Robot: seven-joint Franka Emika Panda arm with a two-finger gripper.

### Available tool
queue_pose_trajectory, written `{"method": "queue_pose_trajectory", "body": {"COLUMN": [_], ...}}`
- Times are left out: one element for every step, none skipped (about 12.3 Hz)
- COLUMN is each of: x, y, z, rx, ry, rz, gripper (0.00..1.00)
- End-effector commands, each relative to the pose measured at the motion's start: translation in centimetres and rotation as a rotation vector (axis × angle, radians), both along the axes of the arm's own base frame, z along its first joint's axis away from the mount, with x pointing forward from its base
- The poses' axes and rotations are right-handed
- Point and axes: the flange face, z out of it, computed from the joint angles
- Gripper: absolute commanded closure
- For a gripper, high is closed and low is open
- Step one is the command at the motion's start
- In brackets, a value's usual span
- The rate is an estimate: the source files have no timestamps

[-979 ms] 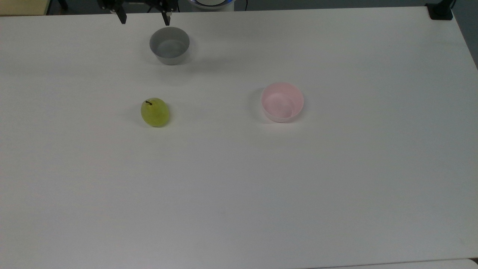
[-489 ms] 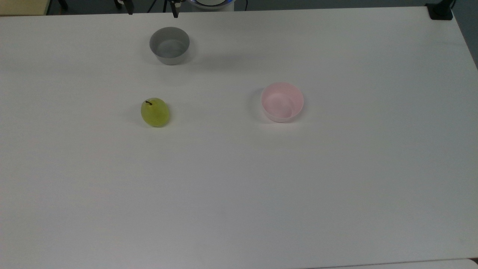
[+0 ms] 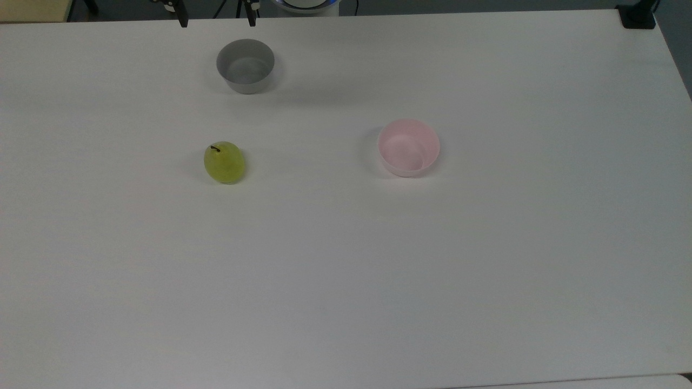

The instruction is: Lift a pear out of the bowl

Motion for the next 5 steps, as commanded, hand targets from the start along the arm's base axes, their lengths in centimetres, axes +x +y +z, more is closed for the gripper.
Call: {"method": "queue_pose_trajectory", "body": {"x": [-0.07, -0.06, -0.07, -0.06, -0.06], "y": [0.2, 0.28, 0.29, 0.37, 0.37], "z": [0.27, 0.27, 0.25, 0.25, 0.25], "rx": [-0.006, -0.005, -0.004, -0.004, -0.004], "ry": [-0.02, -0.02, -0.018, -0.018, -0.018], "rz": [-0.008, -0.019, -0.021, -0.019, -0.022], "gripper": [0.0, 0.0, 0.0, 0.0, 0.0]}}
